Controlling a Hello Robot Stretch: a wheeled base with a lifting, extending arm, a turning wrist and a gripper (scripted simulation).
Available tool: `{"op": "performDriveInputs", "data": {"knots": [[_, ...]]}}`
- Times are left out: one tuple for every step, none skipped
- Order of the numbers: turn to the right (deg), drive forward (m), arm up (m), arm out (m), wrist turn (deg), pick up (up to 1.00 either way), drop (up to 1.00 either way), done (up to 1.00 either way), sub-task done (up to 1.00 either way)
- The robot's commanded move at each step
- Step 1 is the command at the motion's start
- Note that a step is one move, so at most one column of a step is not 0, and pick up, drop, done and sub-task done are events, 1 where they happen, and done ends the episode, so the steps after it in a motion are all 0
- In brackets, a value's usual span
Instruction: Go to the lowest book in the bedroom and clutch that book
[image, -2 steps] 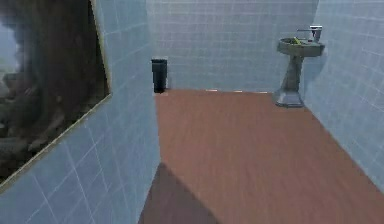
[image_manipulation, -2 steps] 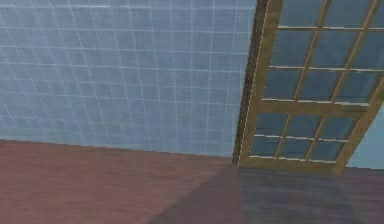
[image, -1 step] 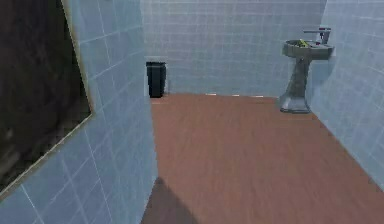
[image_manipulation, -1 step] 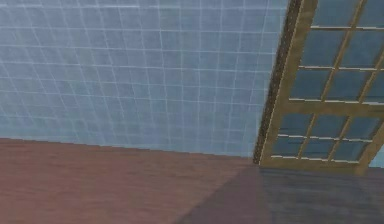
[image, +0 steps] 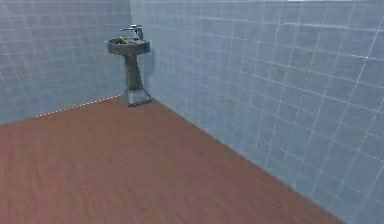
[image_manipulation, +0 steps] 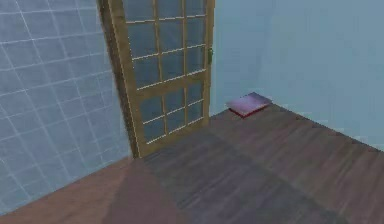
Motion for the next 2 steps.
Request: {"op": "performDriveInputs", "data": {"knots": [[42.0,0.00,0.00,0.00,0.0,0.00,0.00,0.00,0.00],[0.0,0.10,0.00,0.00,0.0,0.00,0.00,0.00,0.00]]}}
